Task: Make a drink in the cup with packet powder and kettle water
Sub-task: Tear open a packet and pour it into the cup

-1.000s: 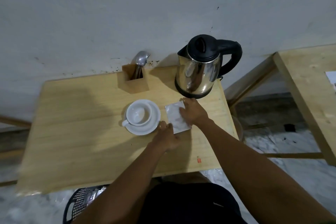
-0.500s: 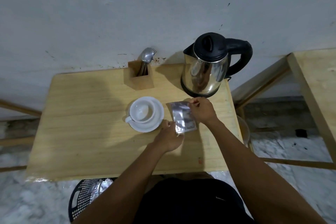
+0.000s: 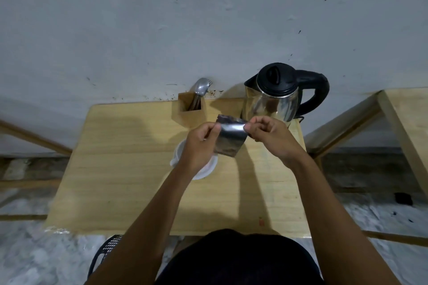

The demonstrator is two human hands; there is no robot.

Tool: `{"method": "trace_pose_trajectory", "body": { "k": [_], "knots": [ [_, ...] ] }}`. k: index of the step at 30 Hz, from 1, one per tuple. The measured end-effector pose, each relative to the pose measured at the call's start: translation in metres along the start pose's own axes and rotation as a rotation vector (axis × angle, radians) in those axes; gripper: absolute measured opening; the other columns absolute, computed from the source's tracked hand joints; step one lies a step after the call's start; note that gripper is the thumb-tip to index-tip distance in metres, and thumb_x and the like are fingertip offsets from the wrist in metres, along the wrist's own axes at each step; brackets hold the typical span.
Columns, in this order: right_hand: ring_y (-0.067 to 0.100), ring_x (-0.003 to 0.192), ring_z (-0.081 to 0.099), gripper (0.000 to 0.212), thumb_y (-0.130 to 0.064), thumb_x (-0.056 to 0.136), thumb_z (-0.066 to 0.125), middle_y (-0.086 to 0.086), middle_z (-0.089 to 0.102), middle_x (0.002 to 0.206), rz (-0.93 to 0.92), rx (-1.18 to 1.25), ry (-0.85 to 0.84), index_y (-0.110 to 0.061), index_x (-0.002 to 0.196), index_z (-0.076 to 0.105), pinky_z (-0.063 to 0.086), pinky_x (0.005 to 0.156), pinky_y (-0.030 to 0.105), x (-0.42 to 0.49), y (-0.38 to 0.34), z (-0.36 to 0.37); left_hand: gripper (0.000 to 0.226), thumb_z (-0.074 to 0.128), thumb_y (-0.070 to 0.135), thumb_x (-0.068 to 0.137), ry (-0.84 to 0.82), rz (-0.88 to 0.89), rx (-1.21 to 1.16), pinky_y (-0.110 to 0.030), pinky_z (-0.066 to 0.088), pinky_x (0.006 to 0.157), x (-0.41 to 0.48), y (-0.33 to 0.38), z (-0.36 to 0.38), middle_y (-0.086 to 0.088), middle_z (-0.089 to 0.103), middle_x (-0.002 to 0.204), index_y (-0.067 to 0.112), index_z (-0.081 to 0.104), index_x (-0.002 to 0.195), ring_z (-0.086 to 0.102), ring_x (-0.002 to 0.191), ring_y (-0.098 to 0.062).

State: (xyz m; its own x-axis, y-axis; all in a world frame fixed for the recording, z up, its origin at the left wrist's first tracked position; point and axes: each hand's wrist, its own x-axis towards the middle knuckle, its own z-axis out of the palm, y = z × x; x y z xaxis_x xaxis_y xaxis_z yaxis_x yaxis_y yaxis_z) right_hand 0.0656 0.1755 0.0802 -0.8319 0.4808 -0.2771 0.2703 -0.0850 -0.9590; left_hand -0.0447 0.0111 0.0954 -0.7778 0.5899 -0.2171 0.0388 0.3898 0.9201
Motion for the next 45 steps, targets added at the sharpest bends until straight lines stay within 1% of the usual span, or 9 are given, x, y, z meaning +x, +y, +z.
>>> {"method": "trace_pose_trajectory", "body": {
  "k": [2,6,8,12,17,20,25,27,45],
  "knots": [
    [0.008,0.068,0.053,0.016,-0.017,0.089,0.069,0.004,0.061,0.079,-0.003,-0.030,-0.035,-0.009,0.102,0.065,0.044,0.067,0.022,0.001,-0.005,0.005,0.023,0.049,0.028,0.098,0.002,-0.007,0.044,-0.012,0.046,0.063,0.003,0.004,-0.009,-0.007,0.071,0.090,0.015,0.068,0.097,0.063,0.082,-0.012],
    [0.002,0.087,0.060,0.024,-0.019,0.093,0.065,-0.005,0.066,0.097,-0.069,-0.147,-0.093,-0.020,0.116,0.063,0.046,0.077,0.014,0.001,-0.021,0.015,0.026,0.051,0.025,0.097,-0.101,0.026,0.155,-0.015,0.044,0.059,0.003,0.007,-0.023,-0.018,0.068,0.082,0.006,0.069,0.094,0.057,0.068,-0.015],
    [-0.007,0.084,0.058,0.022,-0.022,0.093,0.064,-0.011,0.066,0.095,-0.164,-0.205,-0.101,-0.026,0.115,0.065,0.046,0.076,0.008,0.001,-0.031,0.024,0.027,0.052,0.025,0.096,-0.182,0.061,0.230,-0.022,0.044,0.062,0.002,0.008,-0.030,-0.018,0.067,0.079,0.006,0.069,0.091,0.056,0.066,-0.015],
    [0.001,0.073,0.060,0.012,-0.022,0.091,0.067,-0.005,0.072,0.090,-0.217,-0.323,-0.098,-0.022,0.102,0.073,0.047,0.068,0.013,0.009,-0.044,0.042,0.027,0.051,0.023,0.097,-0.265,0.086,0.234,-0.029,0.046,0.064,0.003,0.008,-0.041,-0.021,0.067,0.082,0.002,0.068,0.093,0.056,0.066,-0.021],
    [-0.011,0.057,0.052,0.008,-0.019,0.087,0.073,-0.014,0.063,0.069,-0.183,-0.354,-0.143,-0.017,0.094,0.076,0.040,0.059,0.005,0.016,-0.052,0.056,0.022,0.050,0.017,0.097,-0.193,0.096,0.193,-0.035,0.051,0.079,0.002,0.010,-0.054,-0.015,0.072,0.094,0.011,0.071,0.099,0.063,0.082,-0.019],
    [-0.007,0.060,0.051,0.012,-0.023,0.085,0.075,-0.012,0.062,0.073,-0.182,-0.428,-0.175,-0.020,0.096,0.076,0.044,0.064,0.012,0.017,-0.057,0.061,0.022,0.051,0.018,0.096,-0.164,0.119,0.228,-0.037,0.053,0.077,0.001,0.008,-0.063,-0.013,0.072,0.090,0.009,0.071,0.095,0.065,0.085,-0.028],
    [0.005,0.064,0.052,0.012,-0.023,0.087,0.072,0.006,0.071,0.079,-0.266,-0.694,-0.235,-0.012,0.090,0.076,0.045,0.062,0.025,0.019,-0.076,0.070,0.020,0.051,0.017,0.095,-0.154,0.167,0.302,-0.027,0.046,0.072,0.001,0.010,-0.074,-0.007,0.072,0.086,0.010,0.070,0.090,0.061,0.078,-0.013],
    [0.005,0.063,0.052,0.010,-0.025,0.086,0.073,0.001,0.071,0.078,-0.296,-0.758,-0.237,-0.016,0.088,0.075,0.047,0.065,0.029,0.022,-0.079,0.074,0.019,0.051,0.019,0.095,-0.140,0.181,0.334,-0.028,0.046,0.070,0.001,0.011,-0.079,-0.004,0.071,0.084,0.013,0.069,0.089,0.060,0.077,-0.013],
    [0.005,0.060,0.048,0.010,-0.035,0.087,0.071,-0.011,0.058,0.066,-0.364,-0.865,-0.187,-0.025,0.087,0.074,0.043,0.058,0.030,0.032,-0.089,0.087,0.023,0.048,0.035,0.093,-0.112,0.235,0.503,-0.045,0.055,0.077,0.016,0.018,-0.097,0.004,0.072,0.087,0.030,0.070,0.101,0.065,0.083,-0.014]
  ]
}}
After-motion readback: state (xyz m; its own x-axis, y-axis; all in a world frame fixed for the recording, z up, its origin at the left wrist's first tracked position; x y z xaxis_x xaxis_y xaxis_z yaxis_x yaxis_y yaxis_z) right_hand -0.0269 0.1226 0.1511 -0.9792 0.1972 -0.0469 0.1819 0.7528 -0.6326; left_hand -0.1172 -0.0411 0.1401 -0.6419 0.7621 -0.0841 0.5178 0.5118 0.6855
